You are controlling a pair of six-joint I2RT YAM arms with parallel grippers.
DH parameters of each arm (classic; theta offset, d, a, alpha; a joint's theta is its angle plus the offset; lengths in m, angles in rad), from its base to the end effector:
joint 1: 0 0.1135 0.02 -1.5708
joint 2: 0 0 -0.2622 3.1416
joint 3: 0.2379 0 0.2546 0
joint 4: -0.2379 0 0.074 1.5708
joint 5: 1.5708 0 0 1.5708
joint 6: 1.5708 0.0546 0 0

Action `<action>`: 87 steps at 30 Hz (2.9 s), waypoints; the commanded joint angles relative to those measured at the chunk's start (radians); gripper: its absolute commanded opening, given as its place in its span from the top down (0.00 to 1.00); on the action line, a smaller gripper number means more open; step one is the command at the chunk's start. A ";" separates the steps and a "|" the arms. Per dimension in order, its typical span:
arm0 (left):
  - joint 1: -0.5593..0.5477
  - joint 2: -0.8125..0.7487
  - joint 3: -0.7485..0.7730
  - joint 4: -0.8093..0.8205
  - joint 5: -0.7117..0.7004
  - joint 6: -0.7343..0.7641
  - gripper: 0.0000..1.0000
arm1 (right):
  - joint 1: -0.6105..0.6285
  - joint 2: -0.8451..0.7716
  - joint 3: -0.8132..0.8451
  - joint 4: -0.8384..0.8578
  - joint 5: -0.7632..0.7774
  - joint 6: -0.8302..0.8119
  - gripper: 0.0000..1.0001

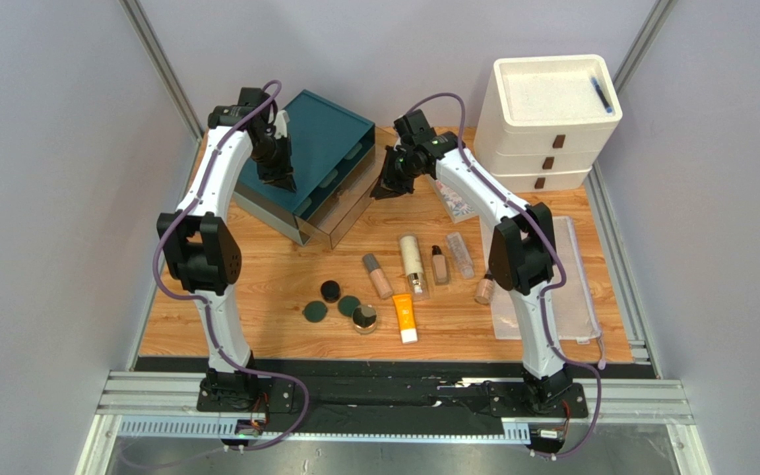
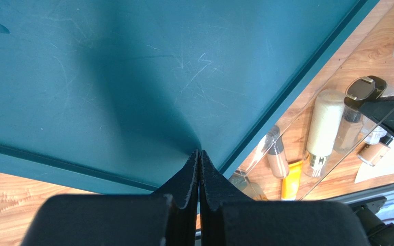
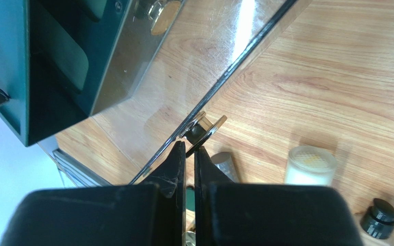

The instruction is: Organize the makeup

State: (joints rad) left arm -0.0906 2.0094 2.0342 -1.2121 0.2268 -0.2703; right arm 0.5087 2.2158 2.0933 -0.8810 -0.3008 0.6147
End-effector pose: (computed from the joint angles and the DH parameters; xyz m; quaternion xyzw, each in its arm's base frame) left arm 0.4220 -0.0507 0.2990 -0.0660 0.9734 -0.1433 0.1663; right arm 0.4274 0.2568 0.2460 0.0084 0.9501 0.2691 0.1576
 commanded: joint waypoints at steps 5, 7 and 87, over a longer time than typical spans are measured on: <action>0.002 0.038 -0.012 -0.055 -0.076 0.005 1.00 | -0.032 -0.037 -0.001 -0.216 0.072 -0.194 0.71; 0.003 0.038 -0.012 -0.056 -0.078 0.006 1.00 | -0.032 -0.065 0.002 -0.216 0.106 -0.228 0.52; -0.037 0.069 -0.054 -0.050 -0.072 0.011 1.00 | -0.164 0.016 0.108 0.479 -0.417 0.082 1.00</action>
State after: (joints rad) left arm -0.1146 2.0083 2.0281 -1.2003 0.2035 -0.2638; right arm 0.3077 2.1399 2.0457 -0.5083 -0.6258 0.5732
